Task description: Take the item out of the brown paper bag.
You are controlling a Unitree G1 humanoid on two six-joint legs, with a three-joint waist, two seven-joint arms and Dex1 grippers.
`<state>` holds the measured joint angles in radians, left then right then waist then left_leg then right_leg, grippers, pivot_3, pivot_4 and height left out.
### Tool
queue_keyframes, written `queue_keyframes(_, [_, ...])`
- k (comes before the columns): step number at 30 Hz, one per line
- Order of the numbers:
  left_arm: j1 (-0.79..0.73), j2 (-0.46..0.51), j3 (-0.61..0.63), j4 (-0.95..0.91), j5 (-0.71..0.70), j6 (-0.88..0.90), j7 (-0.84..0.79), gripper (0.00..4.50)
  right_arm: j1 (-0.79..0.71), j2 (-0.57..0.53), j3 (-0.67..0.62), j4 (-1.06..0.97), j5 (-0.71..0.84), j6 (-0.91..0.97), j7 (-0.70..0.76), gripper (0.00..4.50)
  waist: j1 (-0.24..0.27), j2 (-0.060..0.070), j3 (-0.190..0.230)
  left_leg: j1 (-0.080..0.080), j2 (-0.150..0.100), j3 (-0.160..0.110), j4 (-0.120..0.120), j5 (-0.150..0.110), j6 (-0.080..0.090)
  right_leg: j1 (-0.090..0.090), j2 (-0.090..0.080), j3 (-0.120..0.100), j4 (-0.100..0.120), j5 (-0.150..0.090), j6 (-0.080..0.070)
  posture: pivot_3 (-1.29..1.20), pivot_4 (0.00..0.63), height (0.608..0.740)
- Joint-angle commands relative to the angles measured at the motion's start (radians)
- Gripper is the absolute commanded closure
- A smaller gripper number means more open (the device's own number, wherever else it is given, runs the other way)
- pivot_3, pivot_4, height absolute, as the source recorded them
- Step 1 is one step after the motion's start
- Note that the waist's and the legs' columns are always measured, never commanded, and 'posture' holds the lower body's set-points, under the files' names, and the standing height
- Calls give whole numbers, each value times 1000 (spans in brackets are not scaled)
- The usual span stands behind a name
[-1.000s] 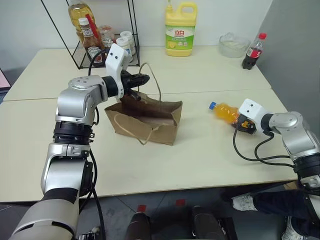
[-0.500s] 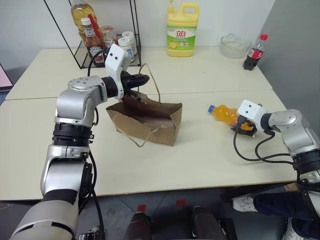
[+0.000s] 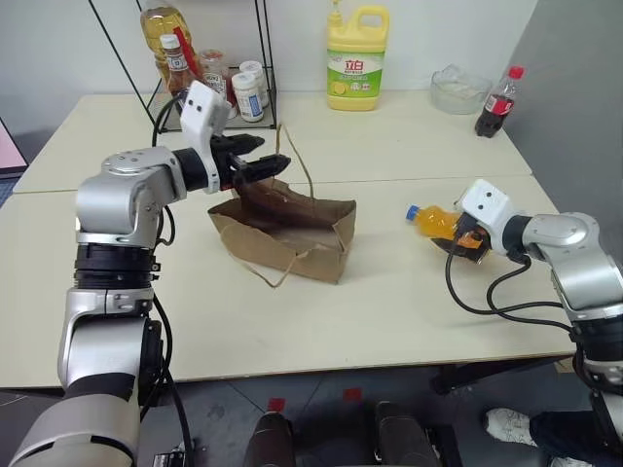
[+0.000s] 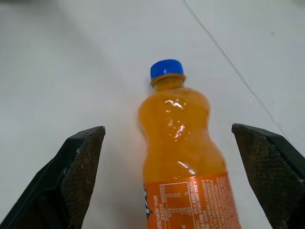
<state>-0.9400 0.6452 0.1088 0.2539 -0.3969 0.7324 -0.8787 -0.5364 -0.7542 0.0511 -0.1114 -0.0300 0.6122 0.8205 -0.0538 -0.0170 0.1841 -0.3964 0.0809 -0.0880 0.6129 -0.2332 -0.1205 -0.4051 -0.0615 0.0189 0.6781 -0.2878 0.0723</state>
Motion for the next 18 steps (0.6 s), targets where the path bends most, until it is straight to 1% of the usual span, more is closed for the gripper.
queue_keyframes(1, [41,36,149,-102,-67,24,66,29,62,65,-93,-164,47,96,-96,0,0,0,0,0,0,0,0,0,0,0,0,0,0,0,0,0,150,740])
queue_keyframes(2, [62,36,186,-122,-72,27,106,29,84,94,-111,-203,54,109,-129,0,-1,0,0,0,0,0,0,0,0,0,0,0,0,0,0,0,150,740])
queue_keyframes(5, [143,21,296,-188,-85,29,227,29,127,227,-189,-314,103,164,-239,0,-3,0,0,1,0,0,0,0,0,0,0,0,1,0,0,0,150,740])
queue_keyframes(10, [333,-11,400,-338,-52,-22,398,29,228,406,-234,-459,112,139,-409,0,7,-1,-1,1,0,0,0,0,0,0,0,0,2,0,0,0,150,740])
queue_keyframes(14, [533,-31,406,-435,-1,-81,456,29,357,495,-197,-499,91,60,-492,0,22,-2,-1,1,0,0,0,0,0,0,0,0,1,0,0,0,150,740])
queue_keyframes(18, [675,-75,415,-500,6,-91,515,29,482,550,-166,-495,81,-18,-543,0,25,-2,-2,1,0,0,0,0,0,0,0,0,2,0,0,0,150,740])
